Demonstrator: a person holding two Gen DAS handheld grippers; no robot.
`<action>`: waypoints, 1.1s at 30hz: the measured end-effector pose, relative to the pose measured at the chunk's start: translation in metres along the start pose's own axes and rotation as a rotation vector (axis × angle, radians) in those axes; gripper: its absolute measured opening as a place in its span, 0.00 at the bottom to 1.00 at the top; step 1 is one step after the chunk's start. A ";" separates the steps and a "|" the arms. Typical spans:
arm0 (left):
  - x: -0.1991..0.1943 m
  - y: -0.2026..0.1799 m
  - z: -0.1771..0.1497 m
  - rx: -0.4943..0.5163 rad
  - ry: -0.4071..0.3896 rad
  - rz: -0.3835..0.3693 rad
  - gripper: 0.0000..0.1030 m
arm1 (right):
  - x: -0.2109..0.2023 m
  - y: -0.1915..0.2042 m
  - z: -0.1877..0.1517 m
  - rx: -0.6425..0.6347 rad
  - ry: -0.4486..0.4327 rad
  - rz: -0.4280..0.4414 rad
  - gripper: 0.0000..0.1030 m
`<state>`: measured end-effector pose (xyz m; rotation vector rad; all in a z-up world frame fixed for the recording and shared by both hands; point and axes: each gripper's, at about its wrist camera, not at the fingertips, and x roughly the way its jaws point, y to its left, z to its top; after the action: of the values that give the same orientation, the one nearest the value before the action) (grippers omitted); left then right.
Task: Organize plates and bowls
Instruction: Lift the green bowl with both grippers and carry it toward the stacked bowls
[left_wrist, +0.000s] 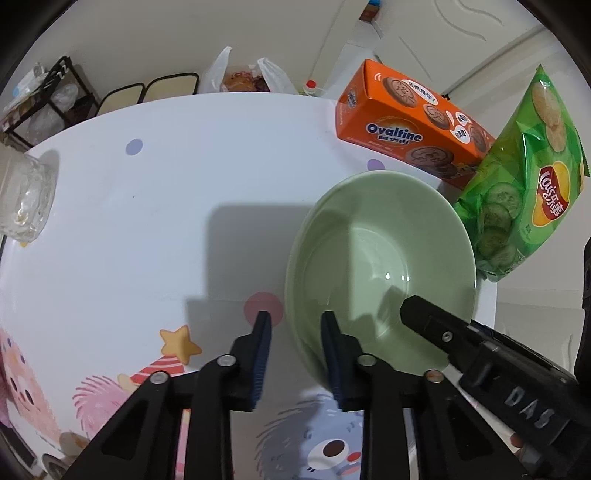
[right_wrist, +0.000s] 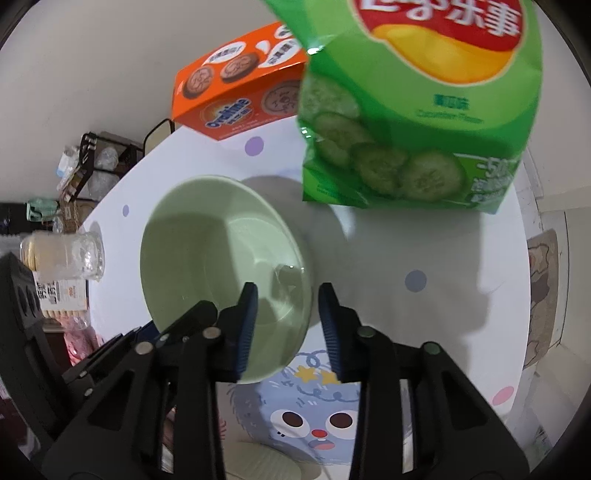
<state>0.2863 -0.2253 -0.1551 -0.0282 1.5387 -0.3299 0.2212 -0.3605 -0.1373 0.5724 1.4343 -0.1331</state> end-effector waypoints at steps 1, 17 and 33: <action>0.000 0.000 0.001 0.006 0.001 -0.003 0.19 | 0.000 0.002 0.000 -0.021 -0.003 -0.018 0.31; -0.001 -0.004 0.004 0.000 -0.007 -0.010 0.13 | 0.003 -0.003 -0.004 -0.034 0.007 -0.039 0.14; -0.042 -0.008 -0.031 0.023 -0.039 -0.004 0.12 | -0.025 0.006 -0.036 -0.042 -0.033 -0.018 0.14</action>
<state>0.2549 -0.2172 -0.1138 -0.0197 1.4961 -0.3479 0.1880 -0.3457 -0.1122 0.5210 1.4071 -0.1259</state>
